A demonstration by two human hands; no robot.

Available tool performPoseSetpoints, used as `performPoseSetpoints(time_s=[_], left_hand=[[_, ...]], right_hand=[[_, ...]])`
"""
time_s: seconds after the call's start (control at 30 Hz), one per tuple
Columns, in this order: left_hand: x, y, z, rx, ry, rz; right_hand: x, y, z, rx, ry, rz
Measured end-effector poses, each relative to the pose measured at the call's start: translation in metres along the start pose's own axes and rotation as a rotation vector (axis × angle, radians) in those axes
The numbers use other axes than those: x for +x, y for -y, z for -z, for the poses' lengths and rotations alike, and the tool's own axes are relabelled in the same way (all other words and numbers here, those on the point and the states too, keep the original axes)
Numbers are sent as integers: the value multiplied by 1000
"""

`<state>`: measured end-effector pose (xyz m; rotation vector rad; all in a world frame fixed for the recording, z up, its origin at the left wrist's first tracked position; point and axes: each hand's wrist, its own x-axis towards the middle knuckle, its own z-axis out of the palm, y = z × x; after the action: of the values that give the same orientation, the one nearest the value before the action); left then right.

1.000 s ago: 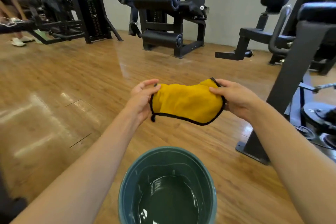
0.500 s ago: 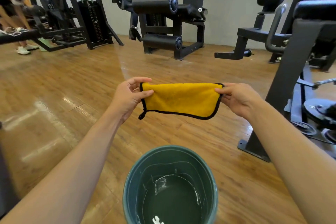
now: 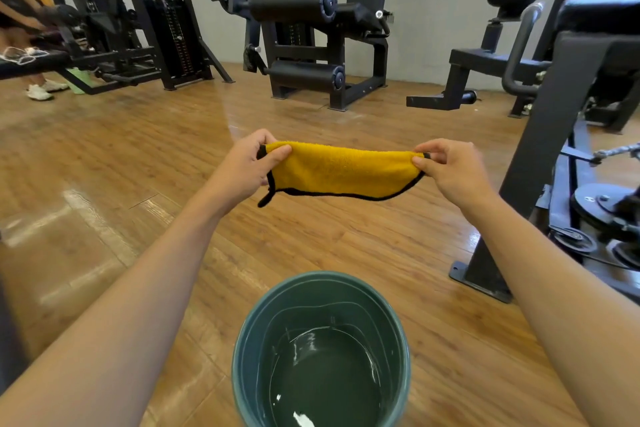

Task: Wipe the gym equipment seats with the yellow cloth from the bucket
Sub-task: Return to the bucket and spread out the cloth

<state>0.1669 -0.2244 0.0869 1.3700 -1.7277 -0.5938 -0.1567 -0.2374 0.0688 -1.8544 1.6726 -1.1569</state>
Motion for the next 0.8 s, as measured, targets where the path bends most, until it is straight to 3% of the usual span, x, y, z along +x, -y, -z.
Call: performPoseSetpoints(time_s=[0.13, 0.33, 0.63, 0.8], left_hand=[[-2, 3, -1, -130, 38, 96], [-5, 2, 0, -242, -50, 36], [-6, 2, -4, -387, 112, 150], [-10, -8, -21, -300, 377, 98]], right_hand=[[-1, 7, -1, -6, 7, 20], [-5, 14, -3, 189, 95, -130], [-10, 19, -4, 441, 289, -304], [-12, 41, -13, 445, 508, -255]])
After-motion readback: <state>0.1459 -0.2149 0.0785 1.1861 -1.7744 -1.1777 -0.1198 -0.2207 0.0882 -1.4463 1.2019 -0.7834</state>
